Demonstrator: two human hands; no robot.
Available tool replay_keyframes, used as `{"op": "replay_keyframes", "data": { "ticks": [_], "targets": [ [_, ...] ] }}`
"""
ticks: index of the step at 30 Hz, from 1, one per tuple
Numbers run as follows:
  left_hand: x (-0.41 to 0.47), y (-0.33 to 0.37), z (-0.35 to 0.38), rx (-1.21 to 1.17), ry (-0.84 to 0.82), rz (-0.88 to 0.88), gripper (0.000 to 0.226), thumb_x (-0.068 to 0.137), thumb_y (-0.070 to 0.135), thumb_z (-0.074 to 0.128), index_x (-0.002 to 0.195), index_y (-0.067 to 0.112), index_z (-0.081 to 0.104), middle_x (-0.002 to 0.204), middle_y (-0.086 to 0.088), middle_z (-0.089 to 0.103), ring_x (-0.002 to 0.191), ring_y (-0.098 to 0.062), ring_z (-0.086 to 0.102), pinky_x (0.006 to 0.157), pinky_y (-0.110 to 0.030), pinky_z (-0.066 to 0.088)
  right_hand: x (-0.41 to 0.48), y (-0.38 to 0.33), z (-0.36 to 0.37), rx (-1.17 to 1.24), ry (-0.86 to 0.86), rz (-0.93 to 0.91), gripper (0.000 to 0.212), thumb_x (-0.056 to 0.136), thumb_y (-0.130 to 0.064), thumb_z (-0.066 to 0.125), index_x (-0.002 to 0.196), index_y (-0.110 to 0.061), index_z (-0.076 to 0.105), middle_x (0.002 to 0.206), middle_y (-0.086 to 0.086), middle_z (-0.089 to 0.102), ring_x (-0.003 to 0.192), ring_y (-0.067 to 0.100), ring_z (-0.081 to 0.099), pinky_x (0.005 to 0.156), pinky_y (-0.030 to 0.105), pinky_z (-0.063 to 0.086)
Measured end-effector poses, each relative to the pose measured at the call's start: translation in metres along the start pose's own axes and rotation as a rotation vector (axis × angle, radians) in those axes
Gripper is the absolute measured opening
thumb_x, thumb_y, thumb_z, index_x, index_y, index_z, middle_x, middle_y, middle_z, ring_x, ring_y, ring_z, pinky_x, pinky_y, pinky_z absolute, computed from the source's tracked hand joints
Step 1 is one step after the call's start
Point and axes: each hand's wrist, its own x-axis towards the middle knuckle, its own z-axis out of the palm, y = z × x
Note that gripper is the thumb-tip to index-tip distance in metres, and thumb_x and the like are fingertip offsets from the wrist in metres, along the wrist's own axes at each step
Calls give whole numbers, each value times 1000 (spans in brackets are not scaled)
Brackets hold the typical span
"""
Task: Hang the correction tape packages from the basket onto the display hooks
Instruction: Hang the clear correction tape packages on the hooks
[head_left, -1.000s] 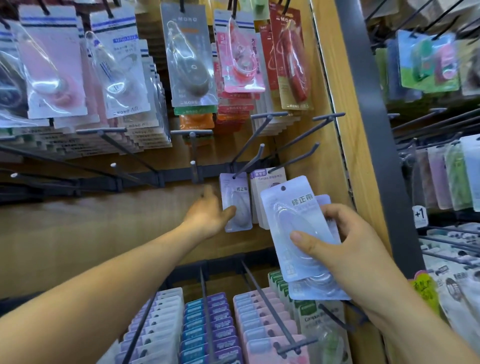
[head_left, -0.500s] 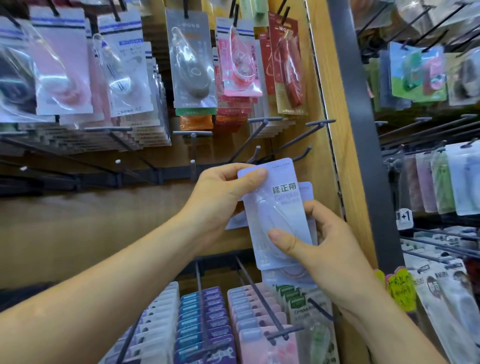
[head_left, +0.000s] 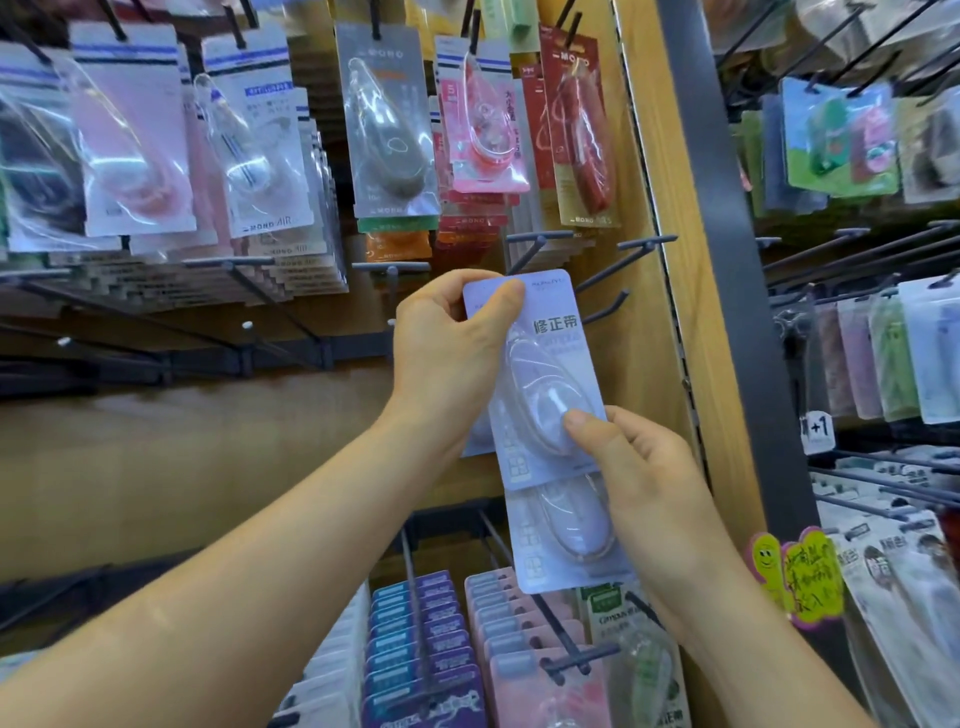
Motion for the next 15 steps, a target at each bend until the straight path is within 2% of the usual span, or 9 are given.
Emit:
{"op": "replay_keyframes", "data": {
  "ticks": [3, 8, 12, 15],
  "targets": [
    [3, 3, 4, -14, -47, -101, 9, 96, 24, 62, 88, 21, 65, 93, -4, 72, 80, -16, 72, 67, -29, 59, -2, -2, -1, 43, -18, 18, 23, 95, -26, 57, 99, -9, 73, 94, 11, 77, 91, 33, 72, 73, 39, 58],
    [7, 8, 5, -76, -93, -218, 11, 95, 21, 61, 84, 19, 62, 84, -6, 70, 74, -21, 70, 73, -39, 58, -4, -2, -1, 90, -33, 40, 25, 94, -27, 57, 100, -10, 74, 95, 10, 77, 92, 32, 73, 76, 38, 59],
    [11, 10, 4, -68, -93, -244, 15, 92, 19, 62, 78, 18, 60, 70, -1, 68, 67, -20, 67, 72, -40, 56, -7, -2, 0, 141, -48, 69, 27, 93, -28, 58, 102, -8, 74, 96, 11, 77, 92, 33, 73, 75, 40, 60],
    [13, 13, 6, -37, -97, -223, 14, 91, 17, 63, 78, 18, 59, 72, -2, 66, 61, -16, 65, 66, -36, 56, -7, -1, 2, 185, -59, 90, 35, 83, -34, 61, 100, -6, 74, 97, 14, 76, 92, 33, 73, 78, 42, 59]
  ]
}}
